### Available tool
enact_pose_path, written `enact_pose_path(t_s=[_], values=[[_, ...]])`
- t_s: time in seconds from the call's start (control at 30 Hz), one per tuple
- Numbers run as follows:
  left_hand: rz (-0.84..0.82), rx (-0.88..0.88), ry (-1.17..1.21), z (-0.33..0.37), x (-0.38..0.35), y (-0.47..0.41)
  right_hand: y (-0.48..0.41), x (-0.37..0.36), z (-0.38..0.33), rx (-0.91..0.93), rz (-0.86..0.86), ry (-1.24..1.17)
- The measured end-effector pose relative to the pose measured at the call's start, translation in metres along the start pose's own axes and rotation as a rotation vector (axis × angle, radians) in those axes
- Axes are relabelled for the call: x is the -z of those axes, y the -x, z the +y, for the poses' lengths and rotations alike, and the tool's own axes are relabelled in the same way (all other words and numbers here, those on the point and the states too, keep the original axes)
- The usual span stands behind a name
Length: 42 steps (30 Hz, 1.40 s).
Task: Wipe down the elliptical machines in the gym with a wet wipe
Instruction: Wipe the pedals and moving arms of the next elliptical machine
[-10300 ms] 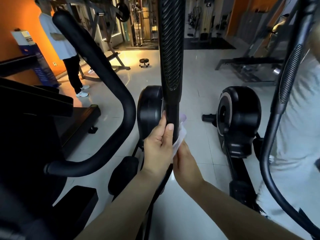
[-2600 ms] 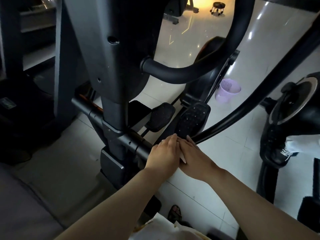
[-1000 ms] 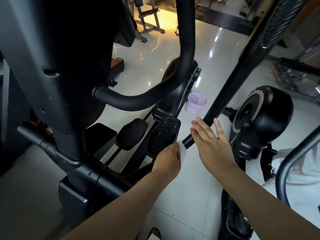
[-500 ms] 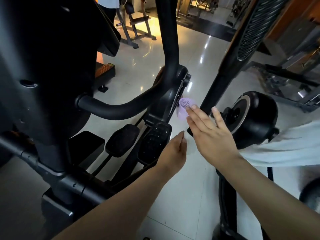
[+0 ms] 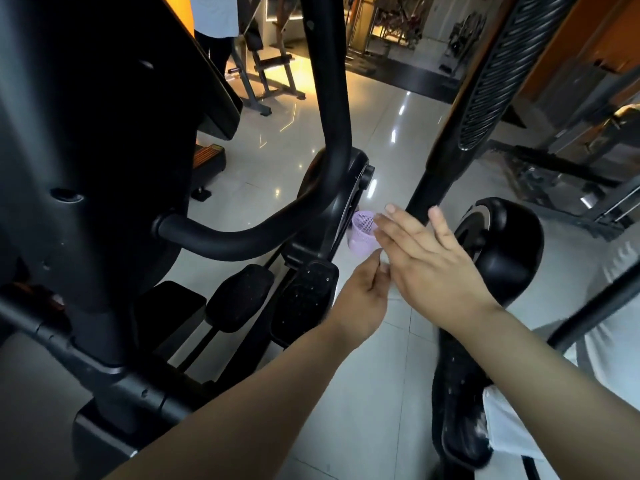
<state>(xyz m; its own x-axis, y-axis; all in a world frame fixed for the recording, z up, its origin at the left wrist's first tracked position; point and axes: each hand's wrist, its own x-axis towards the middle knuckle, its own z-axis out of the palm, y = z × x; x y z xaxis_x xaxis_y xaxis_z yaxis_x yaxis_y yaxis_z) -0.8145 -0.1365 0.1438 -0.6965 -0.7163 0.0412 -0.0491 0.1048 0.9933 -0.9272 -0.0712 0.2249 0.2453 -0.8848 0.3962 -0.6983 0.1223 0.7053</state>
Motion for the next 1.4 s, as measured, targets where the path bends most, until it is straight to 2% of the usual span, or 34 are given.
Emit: enact_pose_path(t_s=[0.1,0.23,0.3,0.4,0.53,0.63,0.73,0.93,1.13,1.27,1.4], values=[[-0.026,0.015,0.002,-0.008,0.001,0.006,0.001,0.004,0.004,0.015,0.011,-0.048],[-0.017,0.118,-0.084,-0.019,0.004,0.015,0.000,0.016,0.018,0.046,0.085,-0.073],[-0.021,0.152,-0.056,-0.008,0.006,0.013,-0.002,0.020,0.023,-0.019,0.108,-0.110],[-0.006,0.073,0.020,0.016,0.007,0.007,-0.009,0.027,0.029,-0.127,0.089,-0.204],[-0.007,-0.024,0.072,0.024,0.001,0.004,-0.011,0.029,0.031,-0.099,0.052,-0.254],[-0.009,0.058,0.044,0.019,-0.001,0.012,-0.010,0.032,0.036,-0.075,0.052,-0.270],[0.018,0.117,0.129,0.029,0.001,0.011,-0.009,0.038,0.042,-0.048,0.100,-0.280],[0.068,-0.050,0.250,0.063,0.003,-0.004,-0.015,0.048,0.044,-0.084,0.151,-0.429],[0.105,0.016,0.224,0.054,-0.001,0.004,-0.019,0.050,0.049,-0.056,0.114,-0.400],[0.126,-0.087,0.276,0.077,0.003,-0.007,-0.019,0.053,0.053,-0.021,0.131,-0.399],[0.147,-0.126,0.274,0.080,0.003,-0.009,-0.021,0.058,0.060,-0.147,0.198,-0.545]])
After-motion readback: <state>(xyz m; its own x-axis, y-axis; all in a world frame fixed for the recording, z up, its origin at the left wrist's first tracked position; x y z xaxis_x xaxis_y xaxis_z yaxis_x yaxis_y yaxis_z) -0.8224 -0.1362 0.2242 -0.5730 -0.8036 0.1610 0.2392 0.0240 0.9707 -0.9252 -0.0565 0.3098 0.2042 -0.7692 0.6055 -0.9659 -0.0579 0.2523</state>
